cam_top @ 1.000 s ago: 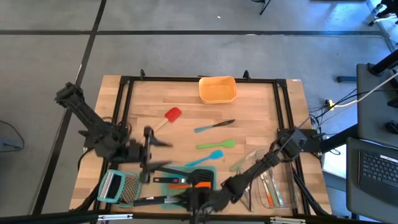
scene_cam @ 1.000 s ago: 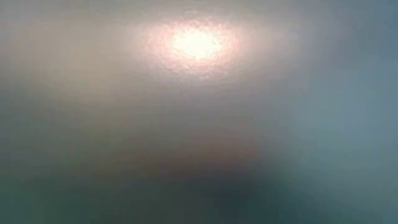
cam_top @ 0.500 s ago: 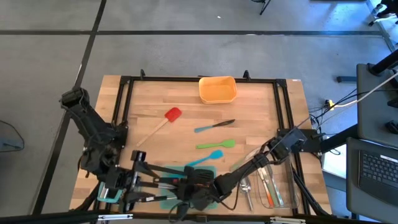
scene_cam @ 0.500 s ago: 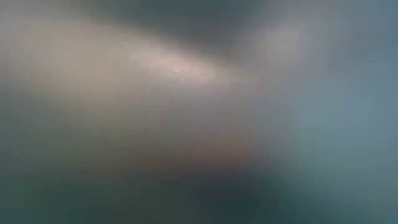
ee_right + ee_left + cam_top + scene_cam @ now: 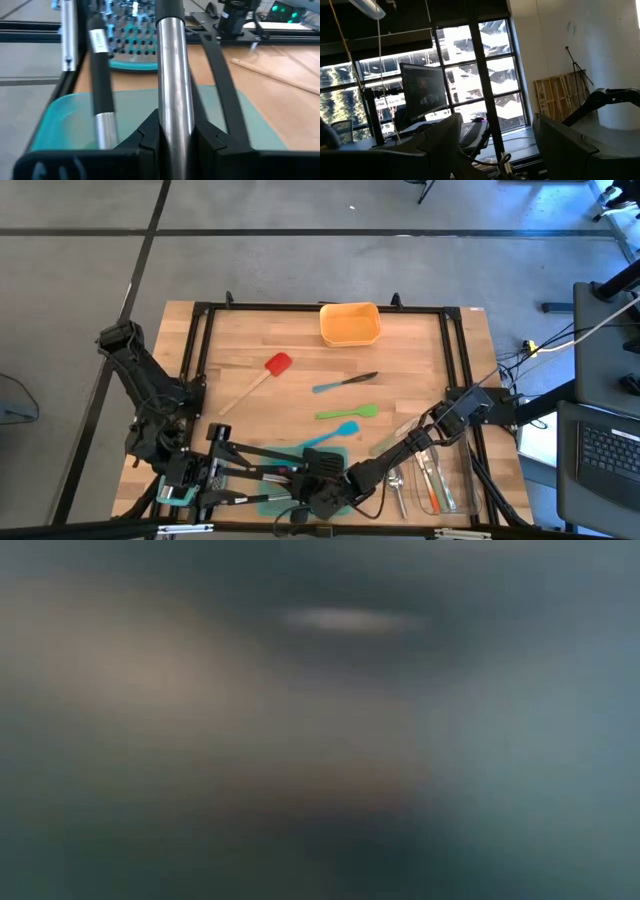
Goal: Pick & Place Kitchen Items
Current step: Put the black spatula into the blue bin
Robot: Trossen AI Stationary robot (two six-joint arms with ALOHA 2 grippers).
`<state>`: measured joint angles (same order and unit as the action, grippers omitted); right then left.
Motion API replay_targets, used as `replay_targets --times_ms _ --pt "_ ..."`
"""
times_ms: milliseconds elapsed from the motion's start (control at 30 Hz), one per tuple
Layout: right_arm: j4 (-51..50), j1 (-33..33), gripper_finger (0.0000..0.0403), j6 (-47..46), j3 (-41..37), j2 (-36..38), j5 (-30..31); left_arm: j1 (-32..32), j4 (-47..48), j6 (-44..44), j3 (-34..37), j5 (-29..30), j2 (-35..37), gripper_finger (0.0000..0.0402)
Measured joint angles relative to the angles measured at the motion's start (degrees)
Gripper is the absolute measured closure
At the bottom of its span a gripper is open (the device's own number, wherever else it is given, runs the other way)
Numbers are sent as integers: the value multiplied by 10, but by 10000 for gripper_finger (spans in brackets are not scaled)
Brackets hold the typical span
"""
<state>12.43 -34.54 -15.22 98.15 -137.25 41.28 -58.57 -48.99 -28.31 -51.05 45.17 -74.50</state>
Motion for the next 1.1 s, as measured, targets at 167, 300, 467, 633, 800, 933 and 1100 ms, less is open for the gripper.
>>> replay_targets --times_ms 167,300,467,633,800,933,1100 --pt "0 -1 337 0 0 0 -19 0 0 -2 0 3 0 160" --pt "-2 0 337 0 -5 0 -19 0 0 -10 0 3 0 160" --pt "0 0 337 -21 -25 0 -19 0 2 -10 0 3 0 160" --pt "1 3 337 -32 -31 1 -25 0 4 -19 0 3 0 160" --pt "-1 3 337 -24 -31 1 -27 0 4 -31 0 15 0 160" --pt "-7 3 337 -28 -31 1 -28 0 4 -35 0 21 0 160" --pt "-12 3 336 -37 -31 1 -27 2 4 -36 0 21 0 160"
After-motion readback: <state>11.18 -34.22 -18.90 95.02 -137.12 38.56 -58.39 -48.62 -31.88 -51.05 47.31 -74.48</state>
